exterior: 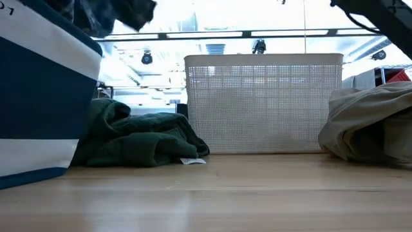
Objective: Sort clothes
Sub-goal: Put the blue shirt in the blue bin
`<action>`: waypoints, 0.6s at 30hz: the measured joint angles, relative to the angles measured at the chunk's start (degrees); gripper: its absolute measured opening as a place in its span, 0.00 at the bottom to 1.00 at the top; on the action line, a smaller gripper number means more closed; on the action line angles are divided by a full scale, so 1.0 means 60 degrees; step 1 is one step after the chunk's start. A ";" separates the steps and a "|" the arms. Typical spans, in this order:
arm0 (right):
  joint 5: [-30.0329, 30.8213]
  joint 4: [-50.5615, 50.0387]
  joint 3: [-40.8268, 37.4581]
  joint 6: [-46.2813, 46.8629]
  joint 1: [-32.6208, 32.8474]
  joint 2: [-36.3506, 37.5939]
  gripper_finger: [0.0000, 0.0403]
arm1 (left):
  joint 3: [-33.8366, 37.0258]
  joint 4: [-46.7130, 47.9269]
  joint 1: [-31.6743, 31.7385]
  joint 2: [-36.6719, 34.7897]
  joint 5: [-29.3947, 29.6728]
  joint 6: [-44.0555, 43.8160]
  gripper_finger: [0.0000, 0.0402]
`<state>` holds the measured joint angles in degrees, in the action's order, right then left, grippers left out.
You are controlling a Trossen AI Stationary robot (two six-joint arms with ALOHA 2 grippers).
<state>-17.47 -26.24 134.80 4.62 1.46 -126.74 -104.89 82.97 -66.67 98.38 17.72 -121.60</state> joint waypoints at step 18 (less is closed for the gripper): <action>-0.0038 0.1377 -0.0033 -0.0108 0.2553 0.0104 0.02 | -0.3775 0.1174 0.0018 -0.0067 0.5249 0.2711 0.29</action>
<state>-17.70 -17.98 134.61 3.97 16.78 -126.12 -127.54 90.02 -66.57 97.98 49.21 -105.33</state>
